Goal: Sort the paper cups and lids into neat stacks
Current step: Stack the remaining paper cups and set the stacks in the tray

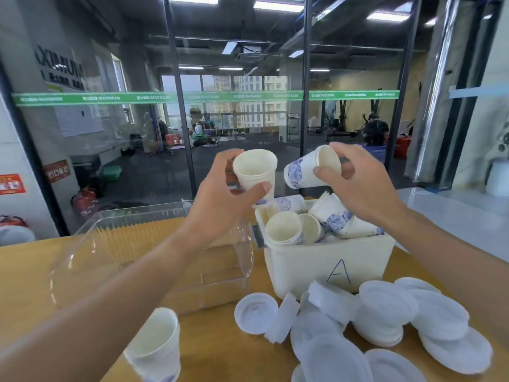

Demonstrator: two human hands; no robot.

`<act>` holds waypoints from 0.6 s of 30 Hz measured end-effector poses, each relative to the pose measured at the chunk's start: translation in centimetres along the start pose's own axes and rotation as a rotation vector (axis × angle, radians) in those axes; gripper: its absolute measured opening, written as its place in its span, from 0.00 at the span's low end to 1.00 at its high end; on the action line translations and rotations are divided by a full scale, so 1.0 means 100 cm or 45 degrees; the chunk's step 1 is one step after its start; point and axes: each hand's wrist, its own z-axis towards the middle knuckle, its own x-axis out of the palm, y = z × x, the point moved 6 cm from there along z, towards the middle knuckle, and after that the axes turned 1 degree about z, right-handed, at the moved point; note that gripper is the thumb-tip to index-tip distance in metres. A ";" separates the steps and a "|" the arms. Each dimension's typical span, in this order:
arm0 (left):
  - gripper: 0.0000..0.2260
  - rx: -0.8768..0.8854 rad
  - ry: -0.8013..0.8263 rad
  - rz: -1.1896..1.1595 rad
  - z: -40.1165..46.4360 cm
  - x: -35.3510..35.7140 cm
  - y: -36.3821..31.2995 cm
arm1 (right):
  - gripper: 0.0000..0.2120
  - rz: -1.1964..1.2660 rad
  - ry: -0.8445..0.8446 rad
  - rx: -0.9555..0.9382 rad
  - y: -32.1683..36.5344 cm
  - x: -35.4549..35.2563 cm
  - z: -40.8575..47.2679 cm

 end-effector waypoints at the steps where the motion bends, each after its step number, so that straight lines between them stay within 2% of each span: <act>1: 0.28 -0.009 -0.027 0.005 -0.011 -0.015 0.000 | 0.28 0.045 0.024 -0.023 0.012 0.005 -0.009; 9: 0.25 -0.155 -0.144 0.079 -0.110 -0.115 0.020 | 0.29 0.236 0.297 -0.233 0.096 0.066 -0.093; 18: 0.23 -0.232 -0.074 0.029 -0.180 -0.140 0.044 | 0.30 0.333 0.405 -0.288 0.131 0.106 -0.131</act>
